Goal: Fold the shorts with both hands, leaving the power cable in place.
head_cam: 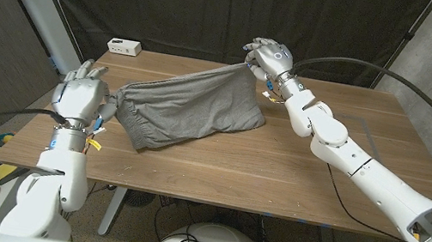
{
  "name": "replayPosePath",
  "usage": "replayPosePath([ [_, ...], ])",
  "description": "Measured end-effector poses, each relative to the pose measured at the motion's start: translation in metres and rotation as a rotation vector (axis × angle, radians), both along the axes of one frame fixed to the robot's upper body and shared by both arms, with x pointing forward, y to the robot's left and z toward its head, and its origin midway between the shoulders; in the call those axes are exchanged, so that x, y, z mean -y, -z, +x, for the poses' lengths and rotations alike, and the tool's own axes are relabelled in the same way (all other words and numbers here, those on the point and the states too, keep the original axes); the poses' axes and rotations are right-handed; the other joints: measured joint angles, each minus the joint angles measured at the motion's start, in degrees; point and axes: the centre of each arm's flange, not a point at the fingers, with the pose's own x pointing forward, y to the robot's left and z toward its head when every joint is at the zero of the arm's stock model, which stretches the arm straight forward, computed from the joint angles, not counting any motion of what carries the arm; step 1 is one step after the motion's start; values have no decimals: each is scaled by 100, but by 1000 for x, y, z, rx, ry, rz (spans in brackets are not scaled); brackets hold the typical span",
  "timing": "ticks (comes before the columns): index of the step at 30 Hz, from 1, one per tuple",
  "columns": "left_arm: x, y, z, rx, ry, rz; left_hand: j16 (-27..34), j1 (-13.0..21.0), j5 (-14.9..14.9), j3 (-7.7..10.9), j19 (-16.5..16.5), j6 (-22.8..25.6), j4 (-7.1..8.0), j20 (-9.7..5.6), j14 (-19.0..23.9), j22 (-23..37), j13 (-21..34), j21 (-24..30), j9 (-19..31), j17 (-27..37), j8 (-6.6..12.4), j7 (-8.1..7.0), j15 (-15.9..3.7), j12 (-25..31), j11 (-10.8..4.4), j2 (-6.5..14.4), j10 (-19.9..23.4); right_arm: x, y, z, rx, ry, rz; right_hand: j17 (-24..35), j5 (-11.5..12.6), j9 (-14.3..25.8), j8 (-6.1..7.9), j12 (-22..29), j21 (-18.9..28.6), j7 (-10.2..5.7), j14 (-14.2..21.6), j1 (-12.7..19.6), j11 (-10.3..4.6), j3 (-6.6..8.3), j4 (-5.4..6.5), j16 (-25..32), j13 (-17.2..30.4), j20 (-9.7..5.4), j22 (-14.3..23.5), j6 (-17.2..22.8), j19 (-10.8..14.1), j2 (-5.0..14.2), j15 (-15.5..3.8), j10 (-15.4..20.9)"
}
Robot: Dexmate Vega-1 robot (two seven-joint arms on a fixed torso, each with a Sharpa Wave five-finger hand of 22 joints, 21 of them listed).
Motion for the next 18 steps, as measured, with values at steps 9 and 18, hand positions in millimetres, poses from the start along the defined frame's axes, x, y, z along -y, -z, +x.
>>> replayPosePath([
  [9, -7, -8, 10, -3, -54, 7, 0, -1, 0, 12, 0, 9, -12, 0, 0, 0, 0, 22, -35, 0, 0, 6, 0, 0, 0, -1, 0, -13, -11, 15, -7, -4, -21, 0, 0, 1, -1, 0, 0, 0, 0, 0, -32, -3, -4, 0, 0, 0, 0, 0, 0, 0, 0, 32],
  [18, -10, -20, 22, -7, -81, 30, 0, -38, 0, 25, 52, 48, -25, -11, 51, -30, 0, 44, -106, 0, -1, -29, -10, 0, -31, -38, 31, -22, -18, 25, -10, -4, -31, 16, 26, 2, -15, 0, 0, -33, 0, -1, -32, -7, -8, 0, 0, 0, 0, 32, 0, -1, 0, 31],
])
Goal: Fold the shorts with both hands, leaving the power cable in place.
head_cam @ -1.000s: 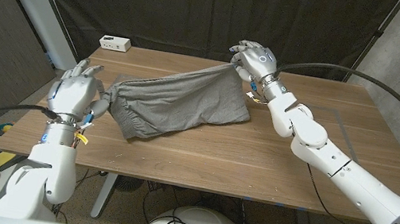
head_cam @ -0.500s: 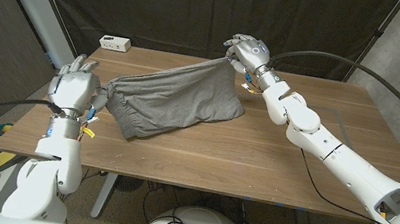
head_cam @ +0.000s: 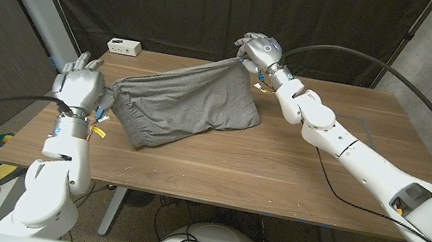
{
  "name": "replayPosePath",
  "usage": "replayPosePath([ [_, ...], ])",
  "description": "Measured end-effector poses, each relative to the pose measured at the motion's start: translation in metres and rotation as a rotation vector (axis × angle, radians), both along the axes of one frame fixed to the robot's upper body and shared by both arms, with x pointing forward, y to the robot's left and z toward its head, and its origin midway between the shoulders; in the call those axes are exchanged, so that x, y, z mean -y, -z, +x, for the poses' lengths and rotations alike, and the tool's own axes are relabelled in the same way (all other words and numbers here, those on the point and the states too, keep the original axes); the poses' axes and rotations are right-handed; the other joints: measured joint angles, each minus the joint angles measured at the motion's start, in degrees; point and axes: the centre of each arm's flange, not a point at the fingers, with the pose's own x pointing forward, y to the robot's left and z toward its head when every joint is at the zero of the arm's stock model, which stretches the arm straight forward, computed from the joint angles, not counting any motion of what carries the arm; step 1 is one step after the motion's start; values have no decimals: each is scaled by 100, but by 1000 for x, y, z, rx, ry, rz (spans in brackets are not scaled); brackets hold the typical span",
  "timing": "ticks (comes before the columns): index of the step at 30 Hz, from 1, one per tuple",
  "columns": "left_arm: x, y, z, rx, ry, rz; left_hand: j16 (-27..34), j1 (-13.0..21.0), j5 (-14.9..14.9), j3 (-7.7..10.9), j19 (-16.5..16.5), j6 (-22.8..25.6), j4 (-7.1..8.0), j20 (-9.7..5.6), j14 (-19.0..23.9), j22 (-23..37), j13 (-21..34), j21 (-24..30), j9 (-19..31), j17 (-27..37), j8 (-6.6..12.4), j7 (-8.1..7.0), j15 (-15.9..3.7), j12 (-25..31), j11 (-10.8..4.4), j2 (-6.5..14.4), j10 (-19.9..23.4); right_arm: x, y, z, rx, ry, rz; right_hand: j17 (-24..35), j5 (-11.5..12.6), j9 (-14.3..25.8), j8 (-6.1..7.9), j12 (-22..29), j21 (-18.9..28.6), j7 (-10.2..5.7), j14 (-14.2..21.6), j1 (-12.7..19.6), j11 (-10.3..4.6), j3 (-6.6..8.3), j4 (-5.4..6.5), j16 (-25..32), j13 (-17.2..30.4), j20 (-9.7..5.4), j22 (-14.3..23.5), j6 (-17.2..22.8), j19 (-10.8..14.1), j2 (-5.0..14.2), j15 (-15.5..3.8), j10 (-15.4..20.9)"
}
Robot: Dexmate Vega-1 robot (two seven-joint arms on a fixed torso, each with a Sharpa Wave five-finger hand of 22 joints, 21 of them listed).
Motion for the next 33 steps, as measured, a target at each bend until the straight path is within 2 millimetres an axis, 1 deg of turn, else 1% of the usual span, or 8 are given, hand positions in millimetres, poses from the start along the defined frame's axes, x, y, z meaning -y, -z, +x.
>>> replayPosePath([
  [6, -1, -7, 10, -5, -19, 17, 0, -16, -2, 14, 20, -23, -14, 20, 52, 0, 0, 44, -52, 0, 0, -28, -10, 0, -21, -15, 21, -5, -4, 6, -3, 6, -10, 11, 1, -11, -20, 0, 0, 1, 0, 0, 0, -17, 15, 0, 0, 0, 0, -1, 0, 0, 0, 0],
  [7, -5, -8, 10, 0, -41, 10, 0, -16, -2, 19, 41, -22, -19, -1, 52, 0, 0, 44, -53, 0, 0, -28, -10, 0, -31, -15, 30, -12, -21, 1, 23, -8, -5, 11, 1, -15, -21, 0, 0, 1, 0, 0, 0, -18, 14, 0, 0, 0, 0, -1, 0, 0, 0, 0],
  [8, -6, -7, 13, -20, -40, 5, 0, -16, -2, 20, 50, -22, -20, -10, 52, 1, 0, 44, -64, 0, 0, -29, -10, 0, -30, -15, 30, -9, -7, 12, -7, 14, -21, 11, 1, -15, -21, 0, 0, 1, 0, 0, 0, -19, 13, 11, 0, 0, 0, -1, 0, 0, 0, 0],
  [16, -8, -11, 28, -45, -70, 19, 0, -34, -38, 20, 49, -12, -20, -10, 52, 1, 0, 68, -125, 0, -23, -38, -10, 0, -30, -33, 30, -18, -11, 23, -18, 26, -43, 11, 1, -48, -27, 0, 0, 1, 2, 5, 20, -24, 9, 22, 0, 0, 0, -1, 0, 5, -2, 21],
  [17, -11, -11, 30, -52, -86, 9, 0, -50, -38, 20, 49, 37, -20, -10, 51, 1, 0, 88, -138, 0, -28, -87, -10, 0, -30, -49, 30, -18, -12, 23, -19, 25, -44, 11, 0, -49, -36, 0, 0, 2, 20, 17, -2, -24, 9, 22, 0, 0, 0, -2, 0, 17, -20, 43],
  [26, -16, -11, 43, -72, -127, 13, 0, -114, -82, 20, 80, 78, -20, 22, 102, 1, 0, 132, -235, -3, -69, -167, -61, 0, -41, -67, 104, -28, -14, 32, -27, 31, -68, 10, -1, -81, -49, 0, 0, 2, 42, 62, 9, -24, 8, 22, 0, 21, 0, -2, 21, 17, 0, 72],
  [27, -15, -11, 46, -75, -127, 21, 0, -114, -82, 20, 81, 78, -20, 22, 113, 2, 0, 132, -238, -17, -69, -167, -51, 0, -61, -67, 123, -32, -19, 30, -19, 24, -66, 10, -1, -81, -49, 0, 0, 2, 44, 62, 10, -24, 8, 22, 0, 21, 0, -2, 21, 17, 2, 72],
  [33, -18, -8, 55, -91, -167, 20, 0, -123, -131, 20, 109, 80, -20, 36, 195, -26, 0, 133, -303, -29, -112, -169, -72, 0, -89, -76, 197, -38, -15, 40, -29, 35, -86, 10, -2, -81, -70, 0, 0, 2, 73, 62, -11, -24, 7, 44, 0, 53, 0, -2, 52, 17, -10, 92],
])
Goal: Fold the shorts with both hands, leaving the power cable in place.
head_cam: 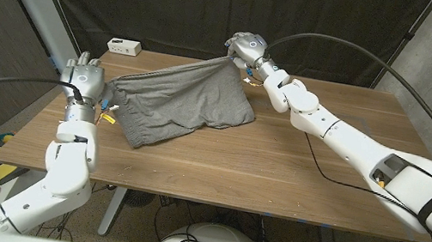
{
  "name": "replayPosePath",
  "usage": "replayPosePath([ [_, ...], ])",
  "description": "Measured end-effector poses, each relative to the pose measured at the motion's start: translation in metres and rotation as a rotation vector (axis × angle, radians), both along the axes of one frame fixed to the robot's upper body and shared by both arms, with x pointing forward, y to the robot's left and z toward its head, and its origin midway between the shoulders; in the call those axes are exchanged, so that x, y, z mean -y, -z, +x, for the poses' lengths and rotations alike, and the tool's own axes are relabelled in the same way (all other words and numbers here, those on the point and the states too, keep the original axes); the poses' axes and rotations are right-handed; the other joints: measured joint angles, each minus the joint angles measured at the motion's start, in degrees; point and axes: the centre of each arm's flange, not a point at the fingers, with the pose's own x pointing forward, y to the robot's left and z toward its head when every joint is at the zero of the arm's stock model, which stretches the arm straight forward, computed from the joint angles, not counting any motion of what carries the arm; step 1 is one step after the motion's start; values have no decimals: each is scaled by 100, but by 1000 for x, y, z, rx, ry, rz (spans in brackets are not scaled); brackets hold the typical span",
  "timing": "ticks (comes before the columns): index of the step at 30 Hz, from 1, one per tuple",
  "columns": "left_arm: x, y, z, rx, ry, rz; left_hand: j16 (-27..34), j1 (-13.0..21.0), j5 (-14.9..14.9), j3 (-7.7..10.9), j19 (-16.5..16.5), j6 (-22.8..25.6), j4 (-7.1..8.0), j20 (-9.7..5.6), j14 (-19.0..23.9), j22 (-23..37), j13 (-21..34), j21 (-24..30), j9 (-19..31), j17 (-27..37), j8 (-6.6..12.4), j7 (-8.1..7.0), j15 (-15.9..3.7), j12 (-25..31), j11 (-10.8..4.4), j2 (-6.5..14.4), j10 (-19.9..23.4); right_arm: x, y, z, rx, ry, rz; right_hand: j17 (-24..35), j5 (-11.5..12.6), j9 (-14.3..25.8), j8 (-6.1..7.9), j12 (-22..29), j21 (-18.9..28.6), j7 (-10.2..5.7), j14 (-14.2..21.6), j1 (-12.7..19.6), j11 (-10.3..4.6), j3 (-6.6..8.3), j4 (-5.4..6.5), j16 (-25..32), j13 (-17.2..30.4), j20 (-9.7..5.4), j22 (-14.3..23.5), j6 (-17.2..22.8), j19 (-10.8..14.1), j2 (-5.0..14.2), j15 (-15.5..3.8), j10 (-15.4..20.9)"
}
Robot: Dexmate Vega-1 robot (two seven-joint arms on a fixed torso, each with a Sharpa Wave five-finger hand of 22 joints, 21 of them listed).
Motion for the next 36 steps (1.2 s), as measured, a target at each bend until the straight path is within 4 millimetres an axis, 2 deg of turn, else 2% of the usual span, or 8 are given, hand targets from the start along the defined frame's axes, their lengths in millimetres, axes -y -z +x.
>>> replayPosePath([
  [11, -4, 6, 17, -15, -97, 19, 0, -120, -112, 0, 54, 4, 0, 5, 123, 1, 0, 78, -205, -27, -225, -132, 0, 44, -23, 31, 162, -11, 0, 8, -1, 18, -26, 1, 24, -75, -148, 0, 0, 22, 50, 61, 22, 5, -16, 0, 0, 61, -14, -21, 61, 61, -11, 41],
  [17, -6, 11, 27, -34, -160, 30, 0, -230, -113, -44, 35, -190, 76, 23, 133, -26, 0, 113, -358, -26, -434, -78, -10, 43, -23, 247, 161, -14, 2, 13, -10, 40, -39, -16, 33, -196, -498, -84, 0, -173, 50, 125, 31, 153, 102, -45, 0, 60, -11, -716, 61, 129, -11, -200],
  [19, -6, 13, 30, -43, -175, 34, -2, -272, -113, -76, 20, -366, 117, 37, 133, -26, 0, 137, -481, -26, -638, -33, -10, 43, -23, 393, 161, -14, 3, 15, -20, 54, -42, -15, 34, -267, -650, -109, 0, -297, 39, 120, 33, 198, 147, -89, 0, 61, -14, -1194, 61, 124, 1, -356],
  [21, -8, 14, 32, -57, -205, 31, -36, -292, -113, -93, -8, -773, 113, 65, 133, -30, 0, 185, -706, -26, -1051, -1, -10, 30, 19, 527, 118, -15, 3, 16, -32, 73, -50, -23, 45, -314, -724, -111, 0, -390, -36, 44, 39, 221, 169, -118, 0, 84, -14, -1614, 82, 53, 12, -508],
  [25, -9, 15, 35, -75, -234, 33, -47, -254, -110, -116, -72, -1597, 90, 129, 56, -54, 0, 234, -1067, -21, -1785, -25, 67, -70, 104, 671, -210, -19, 1, 15, -66, 104, -67, -43, 45, -393, -727, -173, -71, -641, -370, -237, 76, 243, 218, -273, 0, 240, -14, -3000, -57, -43, 12, -1182],
  [30, -8, 12, 35, -61, -292, 68, -47, 16, -1, 253, -188, -2338, 138, 244, -128, -36, -27, 333, -1360, 65, -2407, -54, 249, -162, 265, 911, -687, -20, -1, 17, -129, 158, -77, 17, 89, -409, -727, -174, -159, -782, -797, -706, 107, 163, 513, -306, 0, 297, -14, -4453, -347, 67, 25, -2051],
  [33, -12, 20, 42, -142, -316, 25, -39, 233, 44, 495, -278, -2547, 208, 252, -199, -10, -29, 378, -1441, 97, -2588, -164, 319, -162, 299, 890, -819, -21, -1, 18, -172, 180, -76, 111, 89, -409, -629, -148, -159, -767, -907, -964, 113, 261, 783, -268, 0, 287, -9, -4577, -413, 221, 39, -2205],
  [36, -12, 22, 43, -155, -334, 23, -14, 261, 44, 546, -289, -2681, 266, 261, -199, 9, -29, 427, -1486, 97, -2670, -297, 319, -162, 315, 862, -835, -19, -2, 16, -188, 180, -69, 206, 89, -400, -484, -49, -149, -676, -905, -1160, 164, 571, 1108, -158, 0, 287, 2, -4207, -413, 273, 38, -2074],
])
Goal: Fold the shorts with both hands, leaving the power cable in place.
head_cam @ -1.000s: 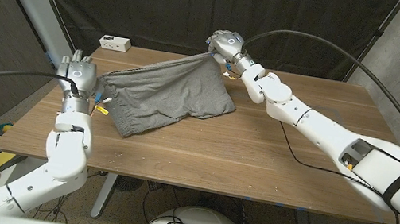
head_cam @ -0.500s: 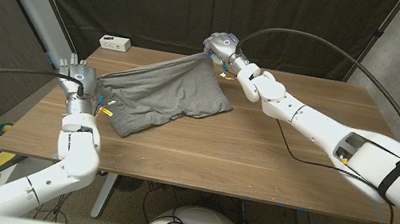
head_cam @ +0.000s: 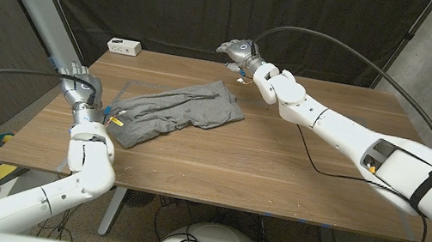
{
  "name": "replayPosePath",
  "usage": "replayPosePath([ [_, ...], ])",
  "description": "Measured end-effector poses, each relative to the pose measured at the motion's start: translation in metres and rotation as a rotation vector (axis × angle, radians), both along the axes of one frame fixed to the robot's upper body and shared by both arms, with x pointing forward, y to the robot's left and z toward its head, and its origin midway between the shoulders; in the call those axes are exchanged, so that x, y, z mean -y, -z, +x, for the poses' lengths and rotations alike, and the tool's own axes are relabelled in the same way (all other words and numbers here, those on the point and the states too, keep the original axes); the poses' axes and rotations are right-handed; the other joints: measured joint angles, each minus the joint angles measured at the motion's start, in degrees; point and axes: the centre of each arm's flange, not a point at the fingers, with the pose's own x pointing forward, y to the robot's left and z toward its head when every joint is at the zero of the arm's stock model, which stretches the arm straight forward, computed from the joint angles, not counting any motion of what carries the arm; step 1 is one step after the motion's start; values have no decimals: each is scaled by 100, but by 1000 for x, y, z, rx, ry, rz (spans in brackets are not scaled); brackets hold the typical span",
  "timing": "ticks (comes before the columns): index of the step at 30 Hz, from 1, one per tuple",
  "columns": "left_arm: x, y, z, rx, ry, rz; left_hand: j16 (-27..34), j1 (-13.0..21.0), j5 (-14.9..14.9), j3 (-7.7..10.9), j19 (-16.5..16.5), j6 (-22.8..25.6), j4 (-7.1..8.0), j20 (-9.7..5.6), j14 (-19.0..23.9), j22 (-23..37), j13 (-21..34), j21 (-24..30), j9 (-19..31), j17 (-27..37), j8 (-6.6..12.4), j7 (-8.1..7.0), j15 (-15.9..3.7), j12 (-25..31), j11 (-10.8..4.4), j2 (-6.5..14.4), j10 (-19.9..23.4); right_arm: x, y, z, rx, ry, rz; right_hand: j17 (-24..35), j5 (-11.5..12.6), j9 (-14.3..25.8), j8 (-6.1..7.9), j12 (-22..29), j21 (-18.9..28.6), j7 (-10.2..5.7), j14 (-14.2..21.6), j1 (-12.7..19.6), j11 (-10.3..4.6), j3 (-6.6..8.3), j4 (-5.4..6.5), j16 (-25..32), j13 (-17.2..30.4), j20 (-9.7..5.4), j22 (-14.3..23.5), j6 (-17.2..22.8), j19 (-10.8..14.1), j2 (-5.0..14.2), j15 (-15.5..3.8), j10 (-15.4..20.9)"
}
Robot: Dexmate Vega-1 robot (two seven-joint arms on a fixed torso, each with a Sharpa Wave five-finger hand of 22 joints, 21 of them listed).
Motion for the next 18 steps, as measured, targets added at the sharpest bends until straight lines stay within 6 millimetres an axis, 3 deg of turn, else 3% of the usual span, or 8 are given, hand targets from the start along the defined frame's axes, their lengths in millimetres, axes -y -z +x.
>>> replayPosePath([
  [3, -2, 3, 0, -2, -6, -13, 15, -178, -76, -223, -50, -152, 223, -55, 1, 7, 0, 61, -53, -3, -38, -152, -1, 27, -31, -174, -31, 0, 0, 0, -10, -5, 10, 59, 0, 8, 43, 31, 44, 52, 133, -191, 53, 254, 253, 89, 0, -23, 0, 295, 27, 1, -18, 205],
  [6, -4, 6, -1, -3, -11, -30, 15, -627, -175, -592, -101, -273, 441, -167, 94, -17, 0, 96, -107, -36, -60, -273, -93, 45, -87, -346, -17, 0, 0, 0, -14, -12, 20, 75, -47, 8, 43, 72, 84, 134, 263, -393, 163, 371, 389, 136, 0, 50, 0, 455, 118, -67, -27, 353],
  [8, 0, 3, -4, 3, -18, -9, 57, -875, -178, -768, -153, -325, 545, -219, 196, -36, 0, 96, -139, -59, -60, -326, -195, 79, -125, -430, 1, 11, 3, -8, -12, -36, 56, 70, -92, 8, 86, 73, 123, 191, 353, -536, 258, 358, 441, 158, 0, 57, 0, 571, 205, -140, -19, 449],
  [12, 3, 2, -11, 30, 9, -35, 59, -1270, -178, -992, -267, -502, 721, -265, 394, -79, 1, 95, -171, -72, -81, -288, -246, 121, -109, -517, 79, 18, 9, -15, -13, -63, 91, 43, -134, -8, 86, 103, 161, 253, 453, -730, 370, 342, 458, 158, -9, 39, 0, 634, 312, -213, -38, 560],
  [18, 5, 5, -11, 57, 74, -58, 9, -2040, -210, -1420, -556, -895, 1018, -103, 368, -163, -27, -32, -224, -72, -99, -342, -161, 121, -30, -718, 155, 26, 20, -23, -24, -85, 124, 17, -262, 8, -16, 68, 161, 294, 453, -1396, 454, 119, 556, 158, -3, 59, 0, 603, 332, -216, -38, 514],
])
